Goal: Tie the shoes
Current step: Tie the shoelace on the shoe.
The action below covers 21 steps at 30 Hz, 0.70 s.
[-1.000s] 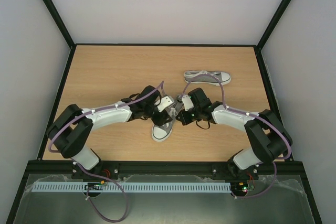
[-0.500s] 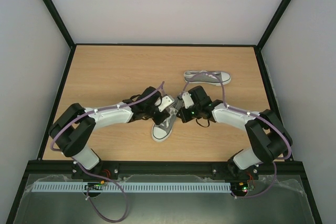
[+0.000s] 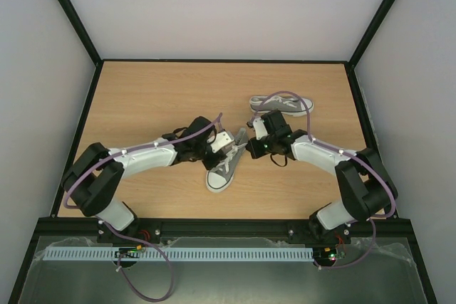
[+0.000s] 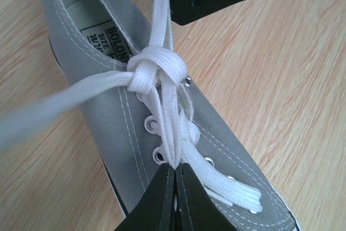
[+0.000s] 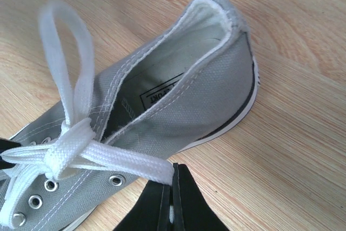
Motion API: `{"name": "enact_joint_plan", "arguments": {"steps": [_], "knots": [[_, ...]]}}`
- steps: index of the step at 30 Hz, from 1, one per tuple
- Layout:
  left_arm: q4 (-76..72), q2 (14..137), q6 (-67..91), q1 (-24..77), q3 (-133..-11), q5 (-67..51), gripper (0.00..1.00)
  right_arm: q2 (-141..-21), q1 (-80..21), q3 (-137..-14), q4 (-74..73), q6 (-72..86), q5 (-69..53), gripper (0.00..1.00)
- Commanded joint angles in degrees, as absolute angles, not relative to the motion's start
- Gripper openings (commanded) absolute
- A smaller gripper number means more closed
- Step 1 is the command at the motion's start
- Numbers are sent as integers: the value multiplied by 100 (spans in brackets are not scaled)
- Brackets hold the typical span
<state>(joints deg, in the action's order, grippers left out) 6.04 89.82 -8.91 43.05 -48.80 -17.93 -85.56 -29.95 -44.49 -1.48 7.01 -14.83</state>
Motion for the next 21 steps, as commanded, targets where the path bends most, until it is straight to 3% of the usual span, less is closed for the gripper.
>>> {"name": "enact_joint_plan", "arguments": {"steps": [1, 9, 17, 21], "knots": [[1003, 8776, -1148, 4265, -4861, -1949, 2, -8571, -2979, -4553, -424, 505, -1618, 1], [841, 8765, -1275, 4070, -4585, -1796, 2, -8645, -2979, -4581, -276, 349, -1953, 1], [695, 8740, -1805, 4078, -4489, -2418, 2, -8851, -2979, -4679, -336, 214, -1725, 1], [1022, 8636, -2547, 4078, -4574, -2755, 17, -8825, -2979, -4681, -293, 109, -1883, 1]]}}
